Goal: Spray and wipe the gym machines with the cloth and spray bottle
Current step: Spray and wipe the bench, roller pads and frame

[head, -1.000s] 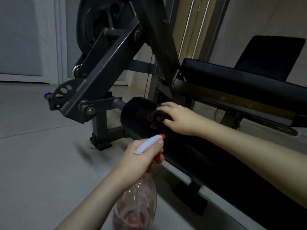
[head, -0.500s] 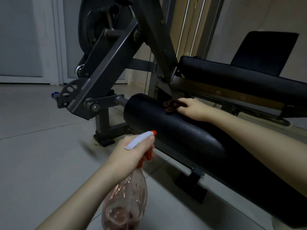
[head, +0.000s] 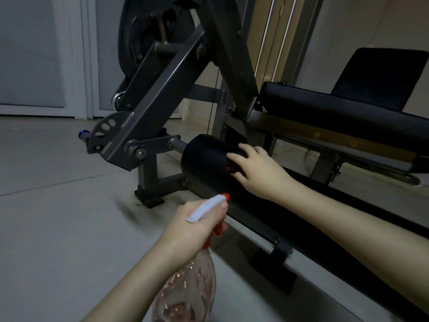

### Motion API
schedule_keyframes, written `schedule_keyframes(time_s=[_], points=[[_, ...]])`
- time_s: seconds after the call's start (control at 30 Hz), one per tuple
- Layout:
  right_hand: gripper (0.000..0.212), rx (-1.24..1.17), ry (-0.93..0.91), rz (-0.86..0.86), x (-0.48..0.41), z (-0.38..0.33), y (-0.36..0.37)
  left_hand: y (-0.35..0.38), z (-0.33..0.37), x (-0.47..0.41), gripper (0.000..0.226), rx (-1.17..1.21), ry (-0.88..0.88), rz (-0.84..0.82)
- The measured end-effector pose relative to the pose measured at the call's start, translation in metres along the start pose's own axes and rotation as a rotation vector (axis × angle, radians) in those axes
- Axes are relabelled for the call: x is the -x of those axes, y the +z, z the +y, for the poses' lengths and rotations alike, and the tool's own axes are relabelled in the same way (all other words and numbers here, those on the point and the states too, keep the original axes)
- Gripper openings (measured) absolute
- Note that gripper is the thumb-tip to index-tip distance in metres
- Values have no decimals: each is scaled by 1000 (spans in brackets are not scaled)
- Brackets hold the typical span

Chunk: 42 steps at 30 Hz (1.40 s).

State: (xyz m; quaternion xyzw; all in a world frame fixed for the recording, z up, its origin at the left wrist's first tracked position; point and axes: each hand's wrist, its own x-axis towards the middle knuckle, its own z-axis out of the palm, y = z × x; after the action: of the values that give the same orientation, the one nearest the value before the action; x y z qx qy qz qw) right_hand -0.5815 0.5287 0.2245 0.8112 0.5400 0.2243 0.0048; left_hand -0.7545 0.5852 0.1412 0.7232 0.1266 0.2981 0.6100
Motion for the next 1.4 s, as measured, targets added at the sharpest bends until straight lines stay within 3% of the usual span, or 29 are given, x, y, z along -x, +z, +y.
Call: schedule_keyframes(time_s=[0.13, 0.3, 0.47, 0.67, 1.17, 1.3, 1.4], points=[[50, 96, -40, 26, -48, -32, 18, 2, -6, -8, 36, 15, -47, 71], [47, 173, -156, 8, -88, -62, 28, -3, -13, -4, 57, 23, -40, 45], [46, 48, -202, 6, -73, -40, 24, -7, -19, -4, 54, -19, -101, 64], [44, -87, -211, -57, -22, 3, -1, -6, -10, -2, 60, -49, -52, 41], [46, -99, -28, -10, 90, 57, -25, 25, 24, 9, 46, -117, 20, -65], [47, -60, 56, 21, 75, 51, -22, 28, 24, 13, 49, -133, 4, -93], [37, -220, 192, -15, 57, 70, -27, 34, 25, 16, 54, -133, 21, -108]])
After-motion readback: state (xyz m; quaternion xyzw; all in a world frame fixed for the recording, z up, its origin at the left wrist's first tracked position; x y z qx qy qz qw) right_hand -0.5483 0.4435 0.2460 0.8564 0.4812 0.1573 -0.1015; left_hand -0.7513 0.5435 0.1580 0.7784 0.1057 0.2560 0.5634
